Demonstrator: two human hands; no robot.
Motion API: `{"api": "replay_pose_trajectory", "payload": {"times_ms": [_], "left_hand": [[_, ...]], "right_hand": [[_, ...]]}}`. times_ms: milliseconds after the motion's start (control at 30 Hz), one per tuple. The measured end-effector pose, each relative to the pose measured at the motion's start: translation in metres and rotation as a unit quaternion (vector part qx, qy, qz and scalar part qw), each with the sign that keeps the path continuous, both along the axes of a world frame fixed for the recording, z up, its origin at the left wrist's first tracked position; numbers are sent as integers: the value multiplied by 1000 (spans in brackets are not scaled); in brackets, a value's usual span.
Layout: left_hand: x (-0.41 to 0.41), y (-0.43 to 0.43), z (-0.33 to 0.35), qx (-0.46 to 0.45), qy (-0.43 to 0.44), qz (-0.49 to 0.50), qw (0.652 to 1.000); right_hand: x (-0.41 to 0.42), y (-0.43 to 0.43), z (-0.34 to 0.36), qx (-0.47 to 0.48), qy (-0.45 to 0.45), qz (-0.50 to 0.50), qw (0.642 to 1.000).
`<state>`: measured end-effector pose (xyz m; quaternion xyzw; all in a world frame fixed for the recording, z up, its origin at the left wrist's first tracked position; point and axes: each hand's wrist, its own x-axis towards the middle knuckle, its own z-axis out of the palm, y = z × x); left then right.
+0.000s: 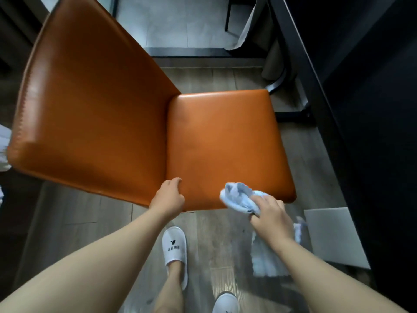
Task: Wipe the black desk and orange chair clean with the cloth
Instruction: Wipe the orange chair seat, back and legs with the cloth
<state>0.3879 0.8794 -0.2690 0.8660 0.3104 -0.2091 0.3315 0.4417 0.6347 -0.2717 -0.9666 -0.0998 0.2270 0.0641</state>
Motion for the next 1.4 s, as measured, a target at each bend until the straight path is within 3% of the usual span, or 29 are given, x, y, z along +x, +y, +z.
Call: {"api": "replay_pose_trajectory", "payload": {"times_ms": [133,267,333,400,467,500,567,633,700,767,833,900,967,1000,1067,1100,1167,1233,1300,1367,1400], "left_hand": [[-2,-10,16,-51,-25,44,997],[-1,-22,39,-153,-27,155,976],[5,-30,53,-237,-20,238,942],[12,-37,74,-345,-13,297,890],[21,-42,100,-445,5,340,828],[24,-41,109,-475,3,361,803],[29,-42,122,-496,-40,390,775],[28,-49,134,-467,-78,385,792],[18,-66,141,-395,-75,367,839],[1,-89,145,-363,-25,332,870],[-14,-110,150,-454,19,316,833],[-27,-124,159,-556,-10,351,753],[-39,-132,166,-574,-78,394,713],[-44,-136,170,-565,-98,396,717],[-56,-146,174,-497,-83,386,772],[-65,-151,174,-462,-64,387,795],[-78,-159,178,-496,-38,389,775],[-88,-156,183,-550,-65,379,741],[-98,-139,186,-565,-91,386,723],[-105,-120,186,-567,-112,410,706],[-107,-111,185,-531,-113,408,735]], "right_hand": [[-4,9,30,55,23,-68,996],[-14,31,63,293,-9,-224,929],[-23,45,70,329,-27,-176,927],[-31,54,75,275,-30,-66,959],[-35,54,76,159,1,24,987],[-36,52,77,97,31,39,994],[-39,42,84,22,88,-28,995],[-45,27,93,61,56,-156,984],[-57,16,103,199,-50,-244,948],[-72,9,113,339,-139,-241,899],[-87,-2,121,337,-107,-126,927],[-100,-22,120,212,12,-17,977],[-105,-48,121,136,74,-71,985],[-108,-58,122,151,62,-136,977],[-117,-62,130,272,-34,-223,936],[-122,-57,136,352,-92,-222,904],[-138,-45,148,464,-155,-138,862],[-156,-40,151,397,-101,-38,911],[-166,-50,146,211,21,-7,977],[-169,-62,145,115,68,-64,989],[-169,-60,148,151,38,-114,981]]}}
